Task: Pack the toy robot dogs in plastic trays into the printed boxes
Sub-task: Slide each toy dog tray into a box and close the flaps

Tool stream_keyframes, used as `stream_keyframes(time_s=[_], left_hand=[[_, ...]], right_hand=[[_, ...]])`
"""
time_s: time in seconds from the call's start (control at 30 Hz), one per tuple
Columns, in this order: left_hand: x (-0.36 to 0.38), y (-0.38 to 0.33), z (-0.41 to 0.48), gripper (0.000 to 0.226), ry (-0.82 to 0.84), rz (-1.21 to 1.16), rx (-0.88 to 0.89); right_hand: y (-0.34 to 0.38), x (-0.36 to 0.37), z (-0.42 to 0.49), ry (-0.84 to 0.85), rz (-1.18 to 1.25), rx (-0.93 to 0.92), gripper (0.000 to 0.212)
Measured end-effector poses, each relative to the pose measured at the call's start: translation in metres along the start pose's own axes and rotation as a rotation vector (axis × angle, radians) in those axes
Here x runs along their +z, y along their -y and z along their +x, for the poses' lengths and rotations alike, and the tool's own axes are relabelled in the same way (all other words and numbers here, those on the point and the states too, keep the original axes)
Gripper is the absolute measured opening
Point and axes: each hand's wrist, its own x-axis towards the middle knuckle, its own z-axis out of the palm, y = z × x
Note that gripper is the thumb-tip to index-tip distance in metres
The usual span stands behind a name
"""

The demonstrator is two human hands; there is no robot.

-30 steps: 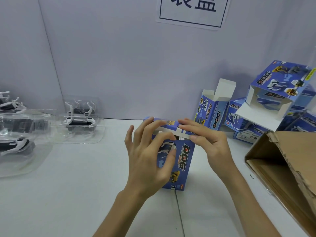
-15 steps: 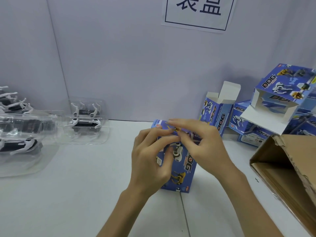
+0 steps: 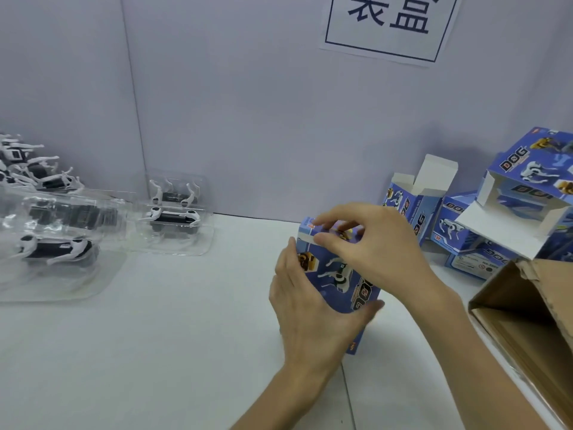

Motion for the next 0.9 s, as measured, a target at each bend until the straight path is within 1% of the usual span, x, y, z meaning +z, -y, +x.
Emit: stream_keyframes(time_s=[0.03,0.1,0.23,0.37,0.5,0.63,0.77,0.83,0.9], left_hand=[[0.003,0.0,-0.002,0.132,0.031,0.033,-0.021],[0.006,-0.001,-0.006,0.133,0.055,0.042,-0.045],[0.008,-0.004,-0.008,0.125,0.012,0.004,-0.051],[0.006,0.002,-0.006,0.128,0.008,0.032,-0.021],[0.006,0.003,-0.004,0.126,0.009,0.031,-0.01],[0.01,0.003,-0.006,0.125,0.008,0.004,-0.009],[0.009,0.006,-0.003,0.128,0.005,0.0,-0.033],[0.004,0.006,0.002,0.122,-0.035,-0.008,0.009],[-0.004,0.007,0.012,0.107,-0.077,-0.078,0.161]], right_hand=[[0.001,0.002,0.0,0.005,-0.006,-0.024,0.007],[0.002,0.005,-0.002,-0.014,-0.04,-0.047,0.008],[0.006,0.009,0.0,-0.066,-0.114,-0.026,0.005],[0.008,0.01,0.004,-0.029,-0.015,0.015,0.001],[0.004,0.011,0.004,-0.018,0.039,0.02,0.004],[0.0,0.008,0.004,-0.009,0.055,0.013,0.005],[0.002,0.004,0.004,0.094,0.008,-0.034,0.009],[0.002,0.004,-0.001,0.13,-0.009,-0.06,0.015],[-0.001,0.005,-0.009,0.097,-0.003,-0.072,0.018]])
